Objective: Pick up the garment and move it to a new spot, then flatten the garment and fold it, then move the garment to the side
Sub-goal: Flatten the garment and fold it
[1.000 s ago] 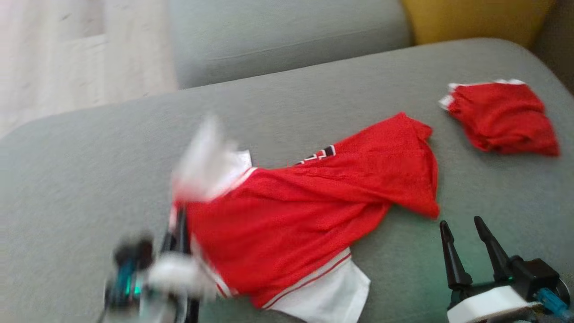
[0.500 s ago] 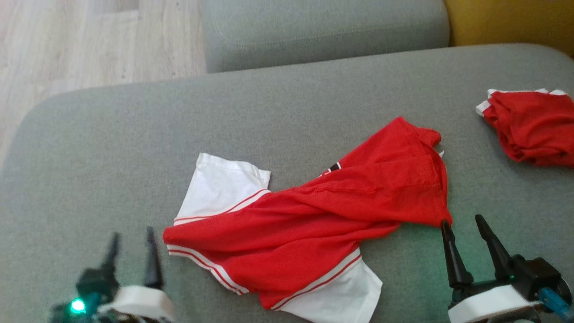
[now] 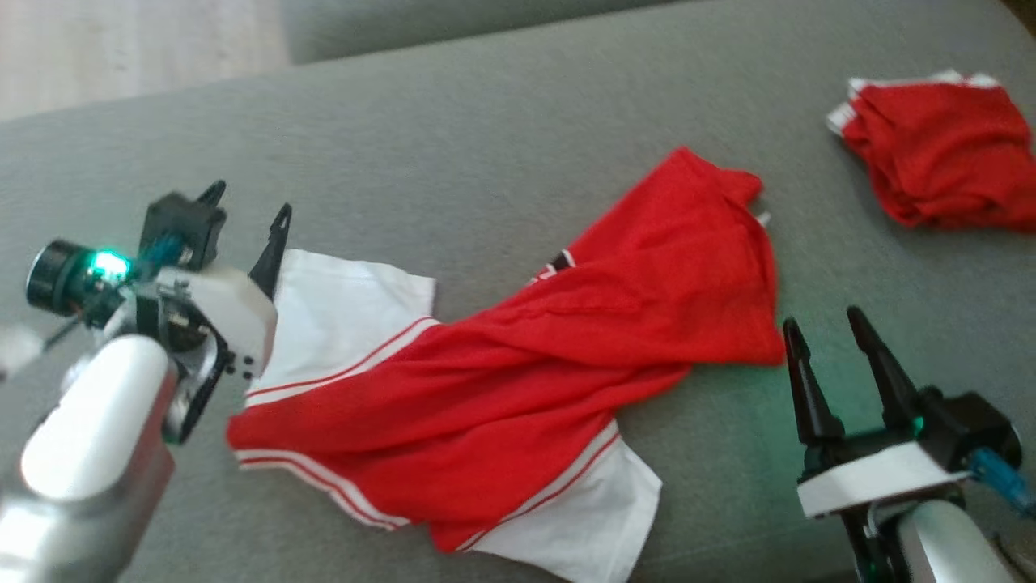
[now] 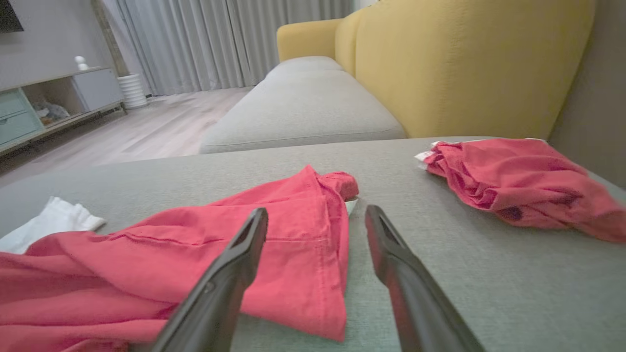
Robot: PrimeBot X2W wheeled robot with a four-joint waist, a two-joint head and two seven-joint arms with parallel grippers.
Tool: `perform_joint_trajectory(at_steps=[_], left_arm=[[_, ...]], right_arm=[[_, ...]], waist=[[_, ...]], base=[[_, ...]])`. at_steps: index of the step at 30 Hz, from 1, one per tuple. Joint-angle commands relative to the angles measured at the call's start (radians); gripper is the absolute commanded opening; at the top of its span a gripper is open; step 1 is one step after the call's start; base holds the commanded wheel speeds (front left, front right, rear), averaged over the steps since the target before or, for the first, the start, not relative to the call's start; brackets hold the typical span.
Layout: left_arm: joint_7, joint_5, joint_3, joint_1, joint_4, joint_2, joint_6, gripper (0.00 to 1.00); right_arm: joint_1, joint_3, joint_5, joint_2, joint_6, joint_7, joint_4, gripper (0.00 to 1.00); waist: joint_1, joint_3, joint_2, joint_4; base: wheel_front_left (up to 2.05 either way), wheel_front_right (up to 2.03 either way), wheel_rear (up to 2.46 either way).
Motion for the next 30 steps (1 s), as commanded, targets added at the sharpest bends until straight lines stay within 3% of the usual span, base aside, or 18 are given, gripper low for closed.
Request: perform_joint_trajectory(at_steps=[1, 8, 15, 16, 17, 18, 19, 25, 30], left_arm=[[0.041, 0.01, 0.027, -0.055, 0.004, 0.054, -0.012, 1.0], [0.255, -0.047, 0.009, -0.095, 0.12, 0.105, -0.089, 1.0], [0.31, -0.091, 0.022, -0.069, 0.145, 0.126, -0.089, 1.0], [0.318, -0.092, 0.022, -0.066, 0.147, 0.129, -0.084, 0.83], [0.321, -0.089, 0.021, -0.065, 0.148, 0.132, -0.078, 0.44], [0.326, -0.091, 0.021, -0.062, 0.147, 0.132, -0.074, 0.15], [0.33, -0.097, 0.023, -0.06, 0.145, 0.128, -0.071, 0.0], [0.321, -0.124, 0.038, -0.06, 0.1, 0.115, -0.063, 0.0], [0.228, -0.119, 0.061, -0.085, 0.016, 0.098, -0.045, 0.0]], right_arm=[[-0.033, 0.024, 0.006, -0.016, 0.007, -0.006, -0.029, 1.0], [-0.04, 0.016, 0.012, 0.001, 0.007, -0.006, -0.022, 1.0], [-0.041, 0.013, 0.013, 0.01, 0.007, -0.006, -0.02, 1.0], [-0.043, 0.012, 0.013, 0.011, 0.007, -0.006, -0.02, 1.0], [-0.044, 0.01, 0.013, 0.012, 0.007, -0.006, -0.021, 1.0], [-0.046, 0.008, 0.013, 0.012, 0.007, -0.006, -0.022, 1.0], [-0.046, 0.005, 0.013, 0.011, 0.007, -0.006, -0.022, 1.0], [-0.046, -0.008, 0.009, 0.004, 0.007, -0.006, -0.022, 1.0], [-0.071, 0.015, 0.02, -0.015, 0.007, -0.006, -0.001, 1.0]], waist=[[-0.0003, 0.044, 0.0, -0.052], [-0.0003, 0.076, 0.0, -0.122], [-0.0003, 0.09, 0.0, -0.151], [-0.0003, 0.092, 0.0, -0.152], [-0.0003, 0.093, 0.0, -0.154], [-0.0003, 0.093, 0.0, -0.153], [-0.0003, 0.093, 0.0, -0.15], [-0.0003, 0.088, 0.0, -0.121], [-0.0003, 0.085, 0.0, -0.076]], base=[[0.0, 0.0, 0.0], [0.0, 0.0, 0.0], [0.0, 0.0, 0.0], [0.0, 0.0, 0.0], [0.0, 0.0, 0.0], [0.0, 0.0, 0.0], [0.0, 0.0, 0.0], [0.0, 0.0, 0.0], [0.0, 0.0, 0.0]])
